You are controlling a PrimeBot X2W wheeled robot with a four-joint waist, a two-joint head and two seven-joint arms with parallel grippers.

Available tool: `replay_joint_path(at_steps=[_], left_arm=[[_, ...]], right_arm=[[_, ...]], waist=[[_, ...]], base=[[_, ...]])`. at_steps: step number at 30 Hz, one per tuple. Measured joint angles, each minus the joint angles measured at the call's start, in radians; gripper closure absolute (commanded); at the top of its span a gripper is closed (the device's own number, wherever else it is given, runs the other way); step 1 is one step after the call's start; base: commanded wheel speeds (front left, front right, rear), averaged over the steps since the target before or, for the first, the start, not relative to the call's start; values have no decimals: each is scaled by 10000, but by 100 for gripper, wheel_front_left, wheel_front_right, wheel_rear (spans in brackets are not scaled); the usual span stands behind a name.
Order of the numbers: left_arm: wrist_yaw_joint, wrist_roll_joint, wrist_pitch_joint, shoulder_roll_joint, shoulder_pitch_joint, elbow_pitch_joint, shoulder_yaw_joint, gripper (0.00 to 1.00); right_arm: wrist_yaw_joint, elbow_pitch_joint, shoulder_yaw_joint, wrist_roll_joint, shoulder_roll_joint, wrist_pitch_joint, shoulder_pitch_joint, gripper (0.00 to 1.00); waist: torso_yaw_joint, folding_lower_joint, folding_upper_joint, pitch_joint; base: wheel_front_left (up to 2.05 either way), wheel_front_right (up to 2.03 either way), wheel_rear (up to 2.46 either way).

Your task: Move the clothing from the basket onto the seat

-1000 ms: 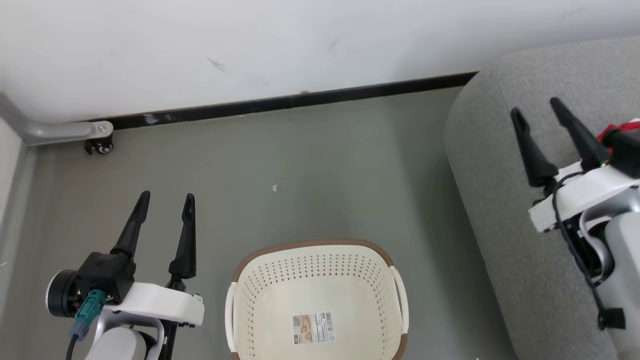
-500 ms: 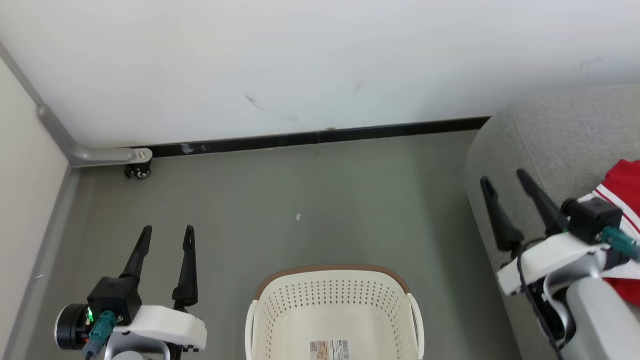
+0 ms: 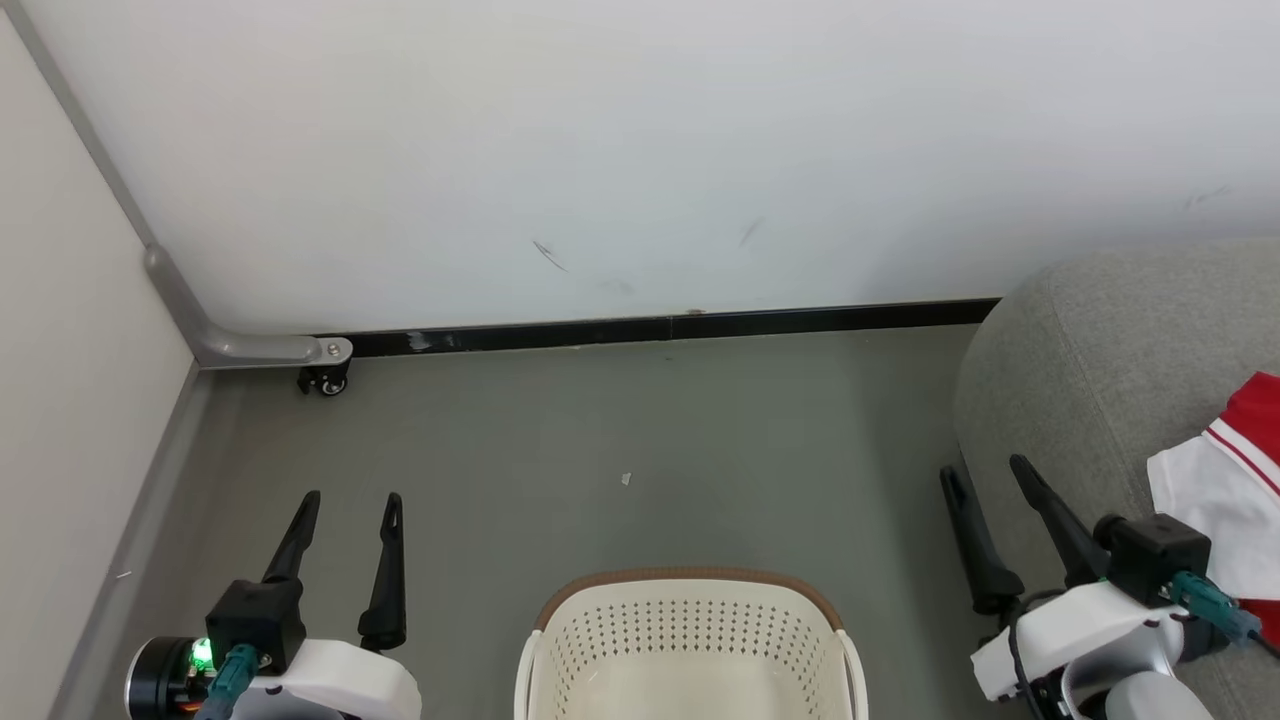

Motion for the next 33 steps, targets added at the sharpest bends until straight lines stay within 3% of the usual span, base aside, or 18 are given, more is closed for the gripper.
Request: replay_joint_path(at_steps=[33], left_arm=[[-40, 109, -2, -109, 27, 249, 117, 0]], right_arm=[[0, -1580, -318, -332, 263, 4, 1476, 0]], waist=[[200, -1, 0, -48]], base=[[0, 0, 0]])
